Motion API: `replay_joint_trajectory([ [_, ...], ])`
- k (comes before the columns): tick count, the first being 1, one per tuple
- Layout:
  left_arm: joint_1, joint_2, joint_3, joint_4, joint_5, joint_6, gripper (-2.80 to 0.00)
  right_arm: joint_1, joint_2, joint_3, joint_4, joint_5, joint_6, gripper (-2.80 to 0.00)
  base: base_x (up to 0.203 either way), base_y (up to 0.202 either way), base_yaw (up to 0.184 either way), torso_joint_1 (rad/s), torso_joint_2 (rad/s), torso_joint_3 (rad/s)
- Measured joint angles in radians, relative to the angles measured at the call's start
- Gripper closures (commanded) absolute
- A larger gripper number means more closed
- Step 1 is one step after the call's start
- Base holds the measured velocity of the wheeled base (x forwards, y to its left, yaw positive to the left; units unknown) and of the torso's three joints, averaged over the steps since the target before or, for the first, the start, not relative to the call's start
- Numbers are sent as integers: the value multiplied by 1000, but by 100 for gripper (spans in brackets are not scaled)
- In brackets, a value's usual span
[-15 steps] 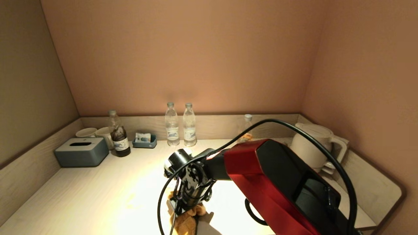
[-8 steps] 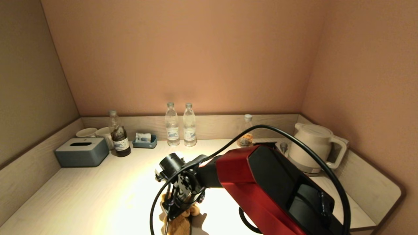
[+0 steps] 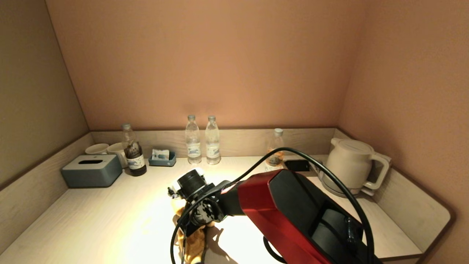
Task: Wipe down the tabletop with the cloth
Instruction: Sweep the stains on the table
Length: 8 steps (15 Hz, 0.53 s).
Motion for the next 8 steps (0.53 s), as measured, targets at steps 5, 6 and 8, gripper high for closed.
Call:
replay_joint_trajectory([
  [5,1,0,0,0,0,0,0,-54,16,-3,-89,-13,-20,0,0,0,0,0,0,0],
  [6,1,0,0,-1,0,0,0,-84,15,-3,-90,-21,-19,0,0,0,0,0,0,0],
  [8,0,0,0,-1,0,0,0,-133,7,1,-79,-51,-17,0,0,0,0,0,0,0],
])
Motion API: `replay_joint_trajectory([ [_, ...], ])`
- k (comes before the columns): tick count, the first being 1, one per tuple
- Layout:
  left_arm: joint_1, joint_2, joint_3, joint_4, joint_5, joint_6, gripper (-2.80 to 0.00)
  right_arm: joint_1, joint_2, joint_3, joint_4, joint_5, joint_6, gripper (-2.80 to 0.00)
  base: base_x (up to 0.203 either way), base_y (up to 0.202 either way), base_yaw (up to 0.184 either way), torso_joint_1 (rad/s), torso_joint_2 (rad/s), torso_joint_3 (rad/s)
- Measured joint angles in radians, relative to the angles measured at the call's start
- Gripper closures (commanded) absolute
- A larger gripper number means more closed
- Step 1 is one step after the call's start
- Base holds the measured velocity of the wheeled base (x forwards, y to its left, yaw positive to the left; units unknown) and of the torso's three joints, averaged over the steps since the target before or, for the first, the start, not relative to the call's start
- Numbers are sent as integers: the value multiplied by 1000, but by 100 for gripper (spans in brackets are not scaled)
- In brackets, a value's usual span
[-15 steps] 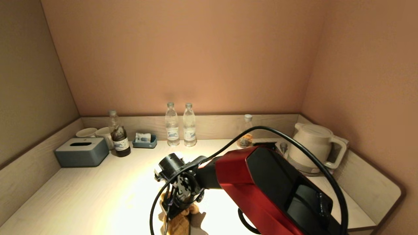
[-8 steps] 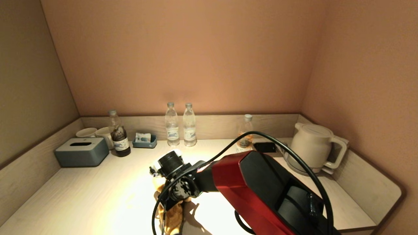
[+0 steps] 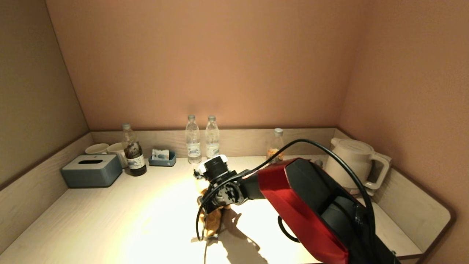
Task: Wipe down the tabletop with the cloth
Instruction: Sweep the stains on the table
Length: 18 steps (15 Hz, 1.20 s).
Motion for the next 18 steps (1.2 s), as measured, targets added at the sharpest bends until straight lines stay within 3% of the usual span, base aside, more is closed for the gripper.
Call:
replay_joint_trajectory([
  [5,0,0,0,0,0,0,0,-52,-19,8,97,-19,13,0,0,0,0,0,0,0],
  [8,0,0,0,0,0,0,0,-41,-46,68,139,-13,23,0,0,0,0,0,0,0],
  [10,0,0,0,0,0,0,0,-2,-84,144,157,-8,38,0,0,0,0,0,0,0],
  [14,0,0,0,0,0,0,0,109,-102,166,166,-2,46,0,0,0,0,0,0,0],
  [18,0,0,0,0,0,0,0,176,-60,50,161,1,31,0,0,0,0,0,0,0],
])
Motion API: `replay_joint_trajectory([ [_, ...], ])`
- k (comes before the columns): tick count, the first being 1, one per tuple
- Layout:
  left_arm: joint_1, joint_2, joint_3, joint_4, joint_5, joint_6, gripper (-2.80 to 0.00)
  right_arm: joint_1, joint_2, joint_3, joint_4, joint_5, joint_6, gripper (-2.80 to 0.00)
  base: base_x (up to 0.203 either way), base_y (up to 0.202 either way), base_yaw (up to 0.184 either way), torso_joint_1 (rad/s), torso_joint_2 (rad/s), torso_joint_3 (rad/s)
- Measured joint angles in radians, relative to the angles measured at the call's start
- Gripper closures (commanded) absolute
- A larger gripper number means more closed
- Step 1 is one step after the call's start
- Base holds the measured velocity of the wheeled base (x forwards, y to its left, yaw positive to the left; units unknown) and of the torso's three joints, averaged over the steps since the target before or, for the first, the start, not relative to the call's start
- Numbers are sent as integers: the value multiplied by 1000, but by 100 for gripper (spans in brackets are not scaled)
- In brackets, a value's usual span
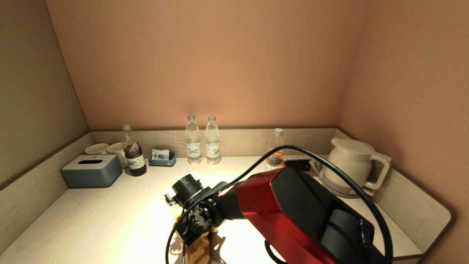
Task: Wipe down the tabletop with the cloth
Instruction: Sweep the stains on the table
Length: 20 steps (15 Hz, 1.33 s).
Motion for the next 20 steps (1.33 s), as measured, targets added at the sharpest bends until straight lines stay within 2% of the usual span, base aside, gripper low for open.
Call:
replay_joint_trajectory([
  [5,0,0,0,1,0,0,0,18,55,-51,-29,4,-20,0,0,0,0,0,0,0],
  [8,-1,0,0,0,0,0,0,27,92,-52,-79,20,-65,0,0,0,0,0,0,0],
  [14,0,0,0,0,0,0,0,37,157,-55,-282,31,-206,0,0,0,0,0,0,0],
  [20,0,0,0,1,0,0,0,40,189,-57,-454,36,-270,0,0,0,0,0,0,0],
])
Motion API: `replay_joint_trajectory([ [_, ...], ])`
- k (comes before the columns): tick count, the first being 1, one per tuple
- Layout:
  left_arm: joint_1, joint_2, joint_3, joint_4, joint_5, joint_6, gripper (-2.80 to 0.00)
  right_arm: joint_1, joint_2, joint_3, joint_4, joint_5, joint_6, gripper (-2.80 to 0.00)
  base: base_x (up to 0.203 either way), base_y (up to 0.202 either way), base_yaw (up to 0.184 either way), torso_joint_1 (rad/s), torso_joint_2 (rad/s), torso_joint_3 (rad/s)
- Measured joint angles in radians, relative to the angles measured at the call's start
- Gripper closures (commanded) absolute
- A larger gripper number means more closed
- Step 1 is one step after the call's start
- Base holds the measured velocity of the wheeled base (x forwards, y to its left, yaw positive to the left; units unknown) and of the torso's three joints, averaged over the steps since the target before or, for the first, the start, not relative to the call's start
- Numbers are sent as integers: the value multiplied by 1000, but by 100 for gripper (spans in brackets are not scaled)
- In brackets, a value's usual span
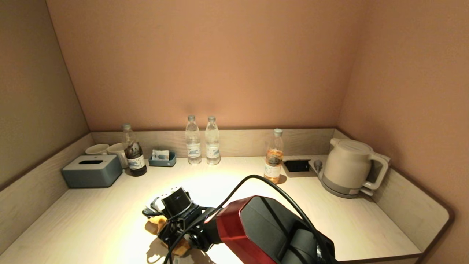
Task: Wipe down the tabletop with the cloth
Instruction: Sweep the stains on the table
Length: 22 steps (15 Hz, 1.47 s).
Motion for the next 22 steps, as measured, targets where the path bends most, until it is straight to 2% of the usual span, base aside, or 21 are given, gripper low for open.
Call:
replay_joint_trajectory([
  [3,0,0,0,-1,0,0,0,10,11,-1,-61,2,-22,0,0,0,0,0,0,0],
  [11,0,0,0,-1,0,0,0,45,28,-11,-218,26,-18,0,0,0,0,0,0,0],
  [14,0,0,0,0,0,0,0,49,35,-14,-233,50,-18,0,0,0,0,0,0,0],
  [22,0,0,0,-1,0,0,0,28,66,-16,-226,35,-17,0,0,0,0,0,0,0],
])
